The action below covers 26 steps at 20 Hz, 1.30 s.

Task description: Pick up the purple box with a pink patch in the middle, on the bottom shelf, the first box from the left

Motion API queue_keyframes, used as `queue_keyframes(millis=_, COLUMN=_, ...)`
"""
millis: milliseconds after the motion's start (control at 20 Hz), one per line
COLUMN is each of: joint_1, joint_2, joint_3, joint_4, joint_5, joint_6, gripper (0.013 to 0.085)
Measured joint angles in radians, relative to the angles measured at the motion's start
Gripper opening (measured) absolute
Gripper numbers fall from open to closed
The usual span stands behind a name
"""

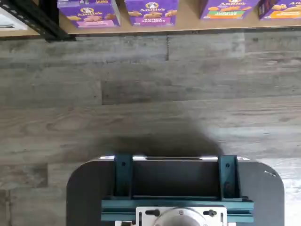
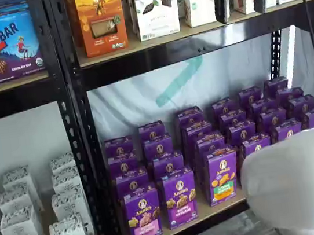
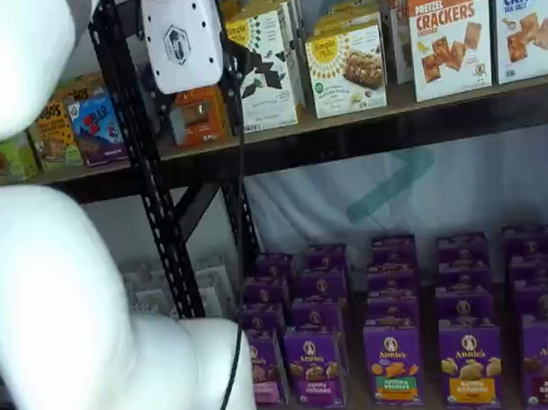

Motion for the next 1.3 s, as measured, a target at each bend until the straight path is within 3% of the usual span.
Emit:
queue_keyframes(millis=250, joint_1=-0.031, joint_2=0.005, joint_3=-0.002, joint_4=0.033, joint_5=0.009, joint_6=-0.017, gripper=0.0850)
queue_keyframes(millis=500, joint_1=0.017, joint_2=0.000, joint_3=0.020, joint_4=-0.017, joint_5=-0.013, joint_6=0.008, gripper=0.0850)
queue_keyframes(millis=1000, joint_1=0.055, joint_2=-0.038, joint_3=0.195, joint_4=0.009, joint_5=-0.143, joint_6=0.054, gripper=0.0850)
queue_keyframes(millis=1300, joint_1=0.084, joint_2=-0.042, joint_3=0.309, joint_4=-0.018, joint_5=-0.250, joint_6=0.075, gripper=0.0850)
